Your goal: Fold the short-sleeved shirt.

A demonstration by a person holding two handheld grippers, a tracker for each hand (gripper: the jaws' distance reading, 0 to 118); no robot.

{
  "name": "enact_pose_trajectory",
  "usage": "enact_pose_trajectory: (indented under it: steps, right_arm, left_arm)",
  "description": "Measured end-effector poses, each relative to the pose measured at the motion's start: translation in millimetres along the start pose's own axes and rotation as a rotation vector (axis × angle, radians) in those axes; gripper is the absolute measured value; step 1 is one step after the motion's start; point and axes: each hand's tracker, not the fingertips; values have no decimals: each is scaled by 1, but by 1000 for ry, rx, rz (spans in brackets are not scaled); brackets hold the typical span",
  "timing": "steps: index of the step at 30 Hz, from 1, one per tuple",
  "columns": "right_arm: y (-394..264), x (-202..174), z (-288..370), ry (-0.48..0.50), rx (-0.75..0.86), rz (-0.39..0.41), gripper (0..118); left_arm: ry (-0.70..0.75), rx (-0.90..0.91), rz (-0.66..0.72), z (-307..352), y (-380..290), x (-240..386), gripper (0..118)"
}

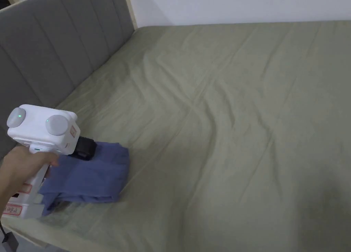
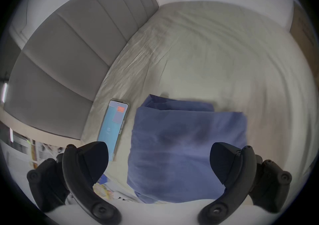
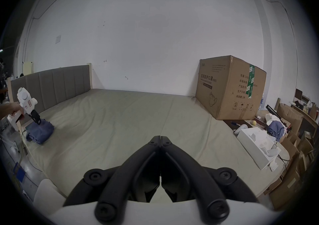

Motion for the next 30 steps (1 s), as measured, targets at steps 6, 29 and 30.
enact_pose_trajectory:
  steps: [6, 29, 30]
  right_arm:
    - [-3, 2, -1, 33, -15, -31, 0]
    - [42, 87, 21, 77, 126, -107, 0]
    - [42, 89, 23, 69, 131, -100, 0]
  left_arm:
    - [-190, 83, 90, 56, -17, 7, 35]
    - [-417, 962, 92, 349, -182, 269, 0]
    - [-441, 977, 101, 352, -188, 272, 0]
